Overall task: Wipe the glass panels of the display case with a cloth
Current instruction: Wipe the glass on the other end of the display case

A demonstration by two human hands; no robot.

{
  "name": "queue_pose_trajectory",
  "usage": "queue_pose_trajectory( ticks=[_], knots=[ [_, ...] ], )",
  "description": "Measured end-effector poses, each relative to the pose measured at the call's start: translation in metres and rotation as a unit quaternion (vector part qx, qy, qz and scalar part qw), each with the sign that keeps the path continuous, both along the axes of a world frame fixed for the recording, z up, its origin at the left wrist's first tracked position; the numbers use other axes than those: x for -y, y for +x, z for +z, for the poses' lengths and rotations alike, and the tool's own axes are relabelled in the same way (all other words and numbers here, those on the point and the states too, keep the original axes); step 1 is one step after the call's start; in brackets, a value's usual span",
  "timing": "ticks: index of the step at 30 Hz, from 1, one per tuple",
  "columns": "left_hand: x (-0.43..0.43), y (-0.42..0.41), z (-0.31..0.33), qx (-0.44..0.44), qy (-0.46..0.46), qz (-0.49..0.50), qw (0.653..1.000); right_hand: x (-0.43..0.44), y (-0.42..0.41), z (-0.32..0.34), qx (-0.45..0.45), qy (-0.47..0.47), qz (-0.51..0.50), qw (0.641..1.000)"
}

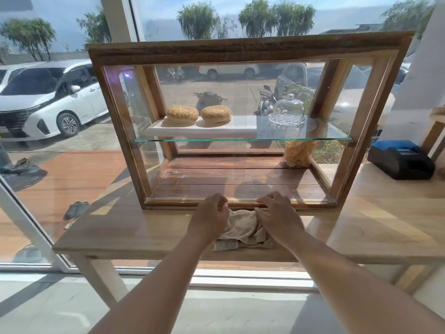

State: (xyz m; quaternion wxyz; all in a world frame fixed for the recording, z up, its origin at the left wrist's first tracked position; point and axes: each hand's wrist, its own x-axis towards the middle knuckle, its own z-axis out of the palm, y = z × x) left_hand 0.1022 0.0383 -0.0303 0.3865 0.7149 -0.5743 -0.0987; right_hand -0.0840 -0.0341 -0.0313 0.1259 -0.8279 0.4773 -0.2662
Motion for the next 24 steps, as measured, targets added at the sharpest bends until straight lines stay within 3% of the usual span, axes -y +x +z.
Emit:
queue_pose_trajectory(
  ticks=[3, 5, 10, 12, 15, 19, 24],
  knots=[
    [-0.009, -0.007, -0.012, 0.152, 0.088, -0.138, 0.975, -0.006, -0.009, -0.012, -0.110, 0.034, 0.098, 0.989],
    [-0.014, -0.002, -0.021, 0.235, 0.180, -0.164, 0.941, -0.005, -0.020, -0.019, -0.204, 0.079, 0.119, 0.969],
    [-0.017, 0.007, -0.026, 0.282, 0.208, -0.171, 0.921, 0.003, -0.034, -0.017, -0.283, 0.127, 0.108, 0.944],
    [-0.019, 0.011, -0.023, 0.263, 0.184, -0.166, 0.932, -0.001, -0.027, -0.011, -0.281, 0.081, 0.104, 0.951],
    [-0.023, 0.023, -0.025, 0.214, 0.151, -0.157, 0.952, -0.015, -0.007, -0.006, -0.207, 0.028, 0.114, 0.971],
    [-0.026, 0.031, -0.030, 0.208, 0.106, -0.127, 0.964, -0.033, 0.015, -0.012, -0.191, 0.050, 0.102, 0.975],
    [-0.029, 0.038, -0.037, 0.263, 0.085, -0.080, 0.958, -0.041, 0.035, -0.023, -0.206, 0.062, 0.078, 0.973]
  ],
)
